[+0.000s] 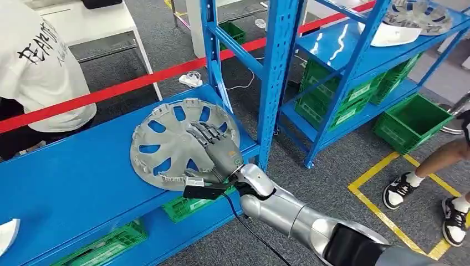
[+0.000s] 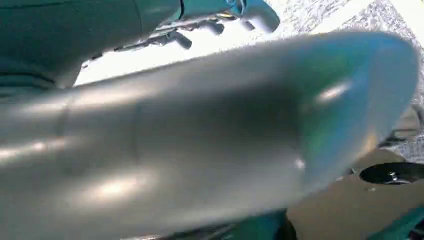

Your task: Take the parts from the cabinet and place them on the table.

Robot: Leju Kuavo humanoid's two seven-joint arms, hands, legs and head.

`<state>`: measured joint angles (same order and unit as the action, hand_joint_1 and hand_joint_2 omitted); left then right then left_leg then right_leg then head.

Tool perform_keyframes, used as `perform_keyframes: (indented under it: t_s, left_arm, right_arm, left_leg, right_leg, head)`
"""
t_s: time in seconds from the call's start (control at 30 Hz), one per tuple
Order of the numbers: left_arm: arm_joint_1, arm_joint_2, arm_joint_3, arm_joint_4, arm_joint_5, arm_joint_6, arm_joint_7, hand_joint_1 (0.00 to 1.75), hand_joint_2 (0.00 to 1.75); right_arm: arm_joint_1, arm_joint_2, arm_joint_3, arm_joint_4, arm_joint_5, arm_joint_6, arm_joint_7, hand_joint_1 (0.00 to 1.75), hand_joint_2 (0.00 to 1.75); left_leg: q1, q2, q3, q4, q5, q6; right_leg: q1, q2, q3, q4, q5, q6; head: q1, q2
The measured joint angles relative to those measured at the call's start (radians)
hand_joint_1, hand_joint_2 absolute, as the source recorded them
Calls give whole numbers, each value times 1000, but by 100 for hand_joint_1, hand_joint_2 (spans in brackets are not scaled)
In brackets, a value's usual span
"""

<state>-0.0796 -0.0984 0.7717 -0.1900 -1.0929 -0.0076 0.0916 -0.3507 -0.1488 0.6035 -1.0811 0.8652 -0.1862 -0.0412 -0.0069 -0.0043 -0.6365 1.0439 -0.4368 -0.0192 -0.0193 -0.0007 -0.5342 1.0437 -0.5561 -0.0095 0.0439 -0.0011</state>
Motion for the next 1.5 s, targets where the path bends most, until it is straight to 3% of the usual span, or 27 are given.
perform_keyframes:
  t_s: [0.07,0.13,0.17,0.2,0.23,0.27,0.3,0.53,0.73,1.0,1.13,1.23,1.5]
  left_arm:
    - [1,-1,0,0,0,0,0,0,0]
    - [1,-1,1,0,0,1,3,0,0]
    - [-1,-1,2,0,0,1,3,0,0]
    - [-4,-3,2,0,-1,1,2,0,0]
    - [-6,-3,2,0,-1,-1,0,0,0]
    - [-6,-3,2,0,-3,-3,0,0,0]
    - [-6,-3,2,0,-5,-5,-1,0,0]
    - [-9,-3,2,0,-11,-7,2,0,0]
    - [-12,-3,2,0,-21,-7,-2,0,0]
    - [-15,-3,2,0,-25,-7,0,0,0]
    - [-15,-3,2,0,-30,-7,0,0,0]
    - [-14,-4,2,0,-30,-7,-2,0,0]
    - [-14,-6,2,2,-29,-5,-7,0,0]
  right_arm:
    - [-1,5,2,0,0,-3,14,0,0]
    - [-1,5,2,-1,-4,-4,34,0,0]
    - [-1,8,2,0,-12,0,46,0,0]
    - [1,8,1,0,-24,13,54,0,0]
    - [1,8,0,0,-41,33,56,0,0]
    - [1,8,-3,0,-59,52,56,0,175]
    - [1,8,-6,1,-76,70,57,0,175]
    - [-65,8,-17,84,-190,201,38,0,175]
    - [-160,14,-12,207,-236,259,18,0,175]
    - [-175,19,8,287,-230,298,44,0,175]
    - [-193,19,19,313,-255,321,16,0,175]
    - [-201,19,24,322,-277,304,-17,0,175]
    - [-189,23,34,233,-335,158,-45,0,175]
  left_leg:
    - [9,-1,8,-14,0,13]
    - [3,-3,18,-16,-2,12]
    - [3,-5,23,-13,-9,11]
    - [1,-7,26,-12,-11,13]
    - [-1,-8,25,-11,-14,15]
    - [-3,-8,25,-10,-16,18]
    - [-2,-8,25,-9,-17,18]
    - [-3,-7,26,-9,-16,20]
    - [-1,-7,31,-11,-14,19]
    - [-1,-7,32,-12,-14,18]
    - [0,-6,33,-12,-14,18]
    - [0,-7,33,-12,-14,18]
    - [0,-7,33,-12,-13,18]
  right_leg:
    - [3,-2,9,-8,-5,14]
    - [3,-1,-1,22,-1,19]
    - [5,0,0,18,30,-1]
    - [7,0,17,-6,21,-36]
    - [6,0,30,-20,-8,-39]
    - [2,-1,33,-23,-2,-14]
    - [2,0,36,-28,-4,0]
    - [1,0,36,-32,0,7]
    - [3,0,39,-32,1,9]
    - [3,0,41,-32,1,9]
    - [3,0,41,-32,1,9]
    - [4,-1,41,-32,1,9]
    - [3,0,41,-32,1,9]
  head:
    - [0,0]
    - [5,0]
    - [7,0]
    - [7,0]
    - [9,0]
    - [8,0]
    - [9,0]
    - [8,0]
    - [8,0]
    - [8,0]
    - [8,0]
    - [8,0]
    - [8,0]
